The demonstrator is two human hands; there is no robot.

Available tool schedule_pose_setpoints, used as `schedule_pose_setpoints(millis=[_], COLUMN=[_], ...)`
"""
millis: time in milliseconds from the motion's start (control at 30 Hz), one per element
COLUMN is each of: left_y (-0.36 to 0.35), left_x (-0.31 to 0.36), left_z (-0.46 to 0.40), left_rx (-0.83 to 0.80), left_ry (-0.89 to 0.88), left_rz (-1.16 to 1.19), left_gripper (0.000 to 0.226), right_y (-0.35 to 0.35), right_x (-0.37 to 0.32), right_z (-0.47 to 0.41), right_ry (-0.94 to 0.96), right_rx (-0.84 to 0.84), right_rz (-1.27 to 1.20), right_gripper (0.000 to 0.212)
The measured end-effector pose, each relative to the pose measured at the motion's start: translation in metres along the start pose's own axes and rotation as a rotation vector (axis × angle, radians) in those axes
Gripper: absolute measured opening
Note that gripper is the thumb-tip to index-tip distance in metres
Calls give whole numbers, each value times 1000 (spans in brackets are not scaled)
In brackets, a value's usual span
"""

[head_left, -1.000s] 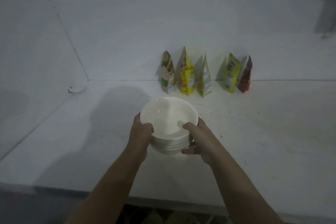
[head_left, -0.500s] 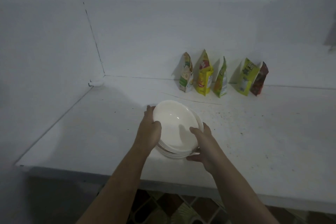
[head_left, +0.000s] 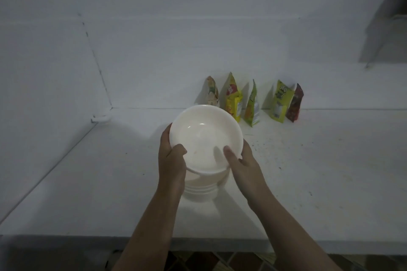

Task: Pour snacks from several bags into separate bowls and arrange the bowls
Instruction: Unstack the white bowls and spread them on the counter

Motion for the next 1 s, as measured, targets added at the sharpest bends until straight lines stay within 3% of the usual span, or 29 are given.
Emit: schedule_pose_setpoints(millis=[133, 300, 400, 533, 633, 733, 867, 1000], left_y=[-46, -135, -188, -257, -303, -335, -355, -367], left_x=[1, -11, -37, -85, -119, -150, -182, -199], left_z=[8, 18, 29, 51, 65, 78, 86, 91], left_rx=[-51, -277, -256, -213, -219, -149, -71, -36], left_ry=[8, 152, 239, 402, 450, 508, 560, 587], left_rz=[106, 306, 273, 245, 162, 126, 125, 129], left_gripper=[66, 63, 60, 43, 36, 38, 42, 44], right_y=[37, 116, 172, 255, 324, 390, 440, 465], right_x=[-10, -14, -16, -21, -10, 26, 84, 117], right_z=[-10, -24, -43, -72, -97, -126, -163, -194], right_ry=[72, 76, 49, 105, 92, -49, -260, -325], right_rx=[64, 129, 184, 411, 500, 526, 407, 417], right_rz=[-109, -221, -128, 202, 205, -45, -485, -606], right_gripper=[58, 68, 66, 61, 59, 53, 57, 63])
Point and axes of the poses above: each hand's wrist, its own z-axis away from the middle knuckle, its own y-axis out of the back of the hand, x = y × z, the point moved 6 cm from there along -z, towards the middle knuckle, and after that the axes turned 14 degrees about -y, right-handed, at the moved point
